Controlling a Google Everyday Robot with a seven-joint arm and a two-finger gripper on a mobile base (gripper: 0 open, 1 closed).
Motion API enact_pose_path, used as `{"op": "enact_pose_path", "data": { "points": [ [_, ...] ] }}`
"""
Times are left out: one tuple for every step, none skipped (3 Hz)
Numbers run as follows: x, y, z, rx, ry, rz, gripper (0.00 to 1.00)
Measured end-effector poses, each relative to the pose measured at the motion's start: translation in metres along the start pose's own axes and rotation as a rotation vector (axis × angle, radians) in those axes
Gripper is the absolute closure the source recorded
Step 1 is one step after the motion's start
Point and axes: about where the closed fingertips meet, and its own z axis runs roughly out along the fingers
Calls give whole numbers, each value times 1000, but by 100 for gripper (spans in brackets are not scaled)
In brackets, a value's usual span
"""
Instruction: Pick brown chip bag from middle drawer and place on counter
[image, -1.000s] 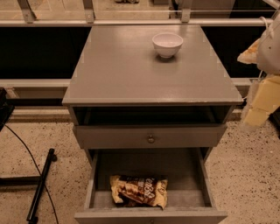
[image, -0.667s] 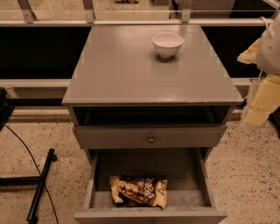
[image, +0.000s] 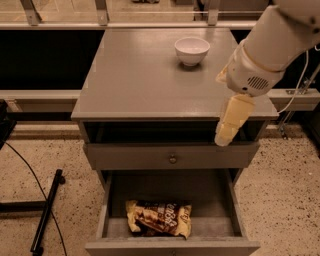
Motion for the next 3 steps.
{"op": "enact_pose_path", "data": {
  "points": [
    [-32, -1, 35, 54, -31, -118, 0],
    [-48, -9, 48, 113, -66, -152, 0],
    [-48, -10, 47, 115, -67, -152, 0]
  ]
}}
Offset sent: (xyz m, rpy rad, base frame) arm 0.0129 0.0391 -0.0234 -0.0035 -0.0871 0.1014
